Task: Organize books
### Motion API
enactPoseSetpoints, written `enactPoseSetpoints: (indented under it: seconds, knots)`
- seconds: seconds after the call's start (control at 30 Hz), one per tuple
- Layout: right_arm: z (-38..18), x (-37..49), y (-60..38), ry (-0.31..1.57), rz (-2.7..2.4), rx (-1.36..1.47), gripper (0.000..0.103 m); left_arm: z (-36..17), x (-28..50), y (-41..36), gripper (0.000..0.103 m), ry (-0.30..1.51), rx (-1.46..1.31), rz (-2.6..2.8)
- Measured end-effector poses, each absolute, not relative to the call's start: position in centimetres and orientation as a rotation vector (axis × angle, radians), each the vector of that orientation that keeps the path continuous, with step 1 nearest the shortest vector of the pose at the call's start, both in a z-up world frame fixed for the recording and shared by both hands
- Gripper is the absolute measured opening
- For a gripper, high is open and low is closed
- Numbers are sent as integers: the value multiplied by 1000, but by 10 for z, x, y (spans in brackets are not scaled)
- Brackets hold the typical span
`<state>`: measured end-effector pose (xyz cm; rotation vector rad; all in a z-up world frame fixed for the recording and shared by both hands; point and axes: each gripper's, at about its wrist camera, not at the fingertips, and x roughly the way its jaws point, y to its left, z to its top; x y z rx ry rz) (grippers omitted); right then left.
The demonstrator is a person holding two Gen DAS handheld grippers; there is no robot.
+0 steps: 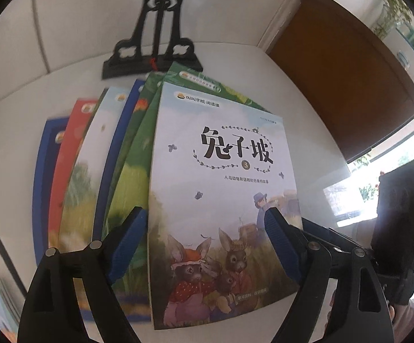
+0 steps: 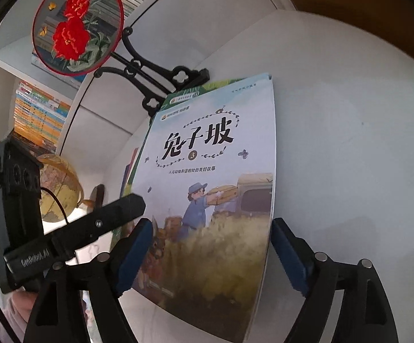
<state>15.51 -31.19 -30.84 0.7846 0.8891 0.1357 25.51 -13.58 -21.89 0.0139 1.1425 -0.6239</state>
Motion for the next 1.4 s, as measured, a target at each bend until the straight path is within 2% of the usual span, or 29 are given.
enactPoseSetpoints:
  seconds: [0.23,0.37,0.53,0.67,0.73,0.77,0.8,0.83,0.87,0.9,0.93,1.0,1.2,1.4]
  knots:
    - [-307,150,-293,990,233,733,84,-227,209,-88,82,1178,-80,-560]
    - [-306,144,-266,1035,326,689,84,-247,191,-57,82,1258,-200,-508]
    - [-308,128,-251,1044,375,646,84,-260,192,-43,82,1255,-204,-411]
    - [-313,126,-262,1013,394,717,84,-264,206,-47,82,1278,-275,-476]
    - [-315,127,-265,989,448,735,85,-262,208,-54,71,1289,-259,-460]
    - [-316,126,-267,987,458,725,75,-260,207,-56,64,1287,-234,-435]
    - [-316,126,-268,1010,440,694,54,-258,204,-58,52,1272,-179,-390]
    - [-315,125,-268,1033,402,664,43,-254,204,-57,49,1262,-169,-385]
    - [-315,124,-271,1053,381,651,27,-253,203,-56,47,1263,-170,-386]
    - [-316,120,-275,1061,383,662,23,-252,201,-55,41,1271,-169,-388]
    - [-314,116,-279,1047,390,675,20,-252,200,-53,37,1285,-161,-395]
    - [-303,107,-280,1018,399,649,17,-245,194,-52,37,1273,-154,-417]
    - [-254,93,-254,952,406,473,17,-220,175,-46,37,1212,-167,-460]
    - [-232,90,-243,926,382,403,17,-205,163,-41,37,1184,-158,-490]
